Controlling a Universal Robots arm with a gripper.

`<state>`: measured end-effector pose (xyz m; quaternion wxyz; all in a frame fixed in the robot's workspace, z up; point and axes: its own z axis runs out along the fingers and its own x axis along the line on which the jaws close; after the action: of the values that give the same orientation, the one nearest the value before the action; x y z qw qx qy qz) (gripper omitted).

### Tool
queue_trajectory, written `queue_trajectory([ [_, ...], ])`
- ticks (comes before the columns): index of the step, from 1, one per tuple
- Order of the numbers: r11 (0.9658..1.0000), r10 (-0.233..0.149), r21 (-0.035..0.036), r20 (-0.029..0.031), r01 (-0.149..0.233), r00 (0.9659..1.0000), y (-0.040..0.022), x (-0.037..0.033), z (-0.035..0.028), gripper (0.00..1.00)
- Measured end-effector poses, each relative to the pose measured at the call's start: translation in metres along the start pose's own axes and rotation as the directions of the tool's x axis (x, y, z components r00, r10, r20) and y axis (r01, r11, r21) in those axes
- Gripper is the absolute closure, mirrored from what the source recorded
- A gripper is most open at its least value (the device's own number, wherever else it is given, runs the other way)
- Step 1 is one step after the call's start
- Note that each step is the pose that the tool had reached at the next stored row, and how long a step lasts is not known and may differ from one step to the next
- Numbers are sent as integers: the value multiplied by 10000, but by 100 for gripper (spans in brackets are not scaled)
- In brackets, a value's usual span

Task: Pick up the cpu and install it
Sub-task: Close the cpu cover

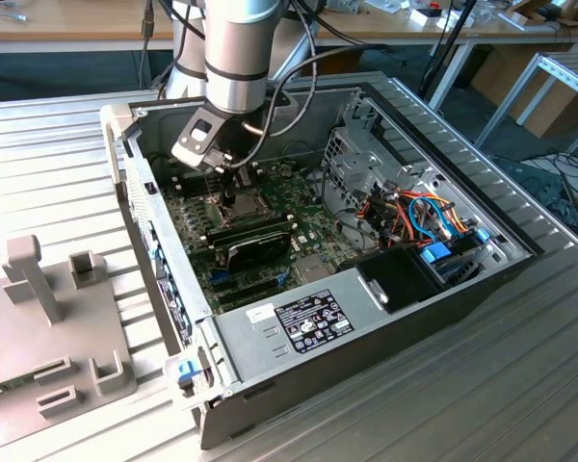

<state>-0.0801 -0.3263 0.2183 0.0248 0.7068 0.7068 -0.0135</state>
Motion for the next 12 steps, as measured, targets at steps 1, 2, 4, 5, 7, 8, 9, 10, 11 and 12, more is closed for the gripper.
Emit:
queue_trajectory([
  [1,10000,0,3,3,0,10000,0,0,5,89],
  [2,10000,0,4,4,0,10000,-1,0,10,89],
  [4,10000,0,5,6,0,10000,-1,0,15,89],
  [5,10000,0,5,6,0,10000,-1,0,16,89],
  [7,10000,0,3,4,0,10000,-1,0,17,89],
  [8,10000,0,3,4,0,10000,-1,0,18,89],
  [9,10000,0,1,1,0,10000,-1,1,21,89],
  [10,10000,0,1,0,0,10000,-1,1,28,89],
  [11,10000,0,3,3,0,10000,-1,1,31,89],
  [12,10000,0,4,4,0,10000,-2,1,35,89],
])
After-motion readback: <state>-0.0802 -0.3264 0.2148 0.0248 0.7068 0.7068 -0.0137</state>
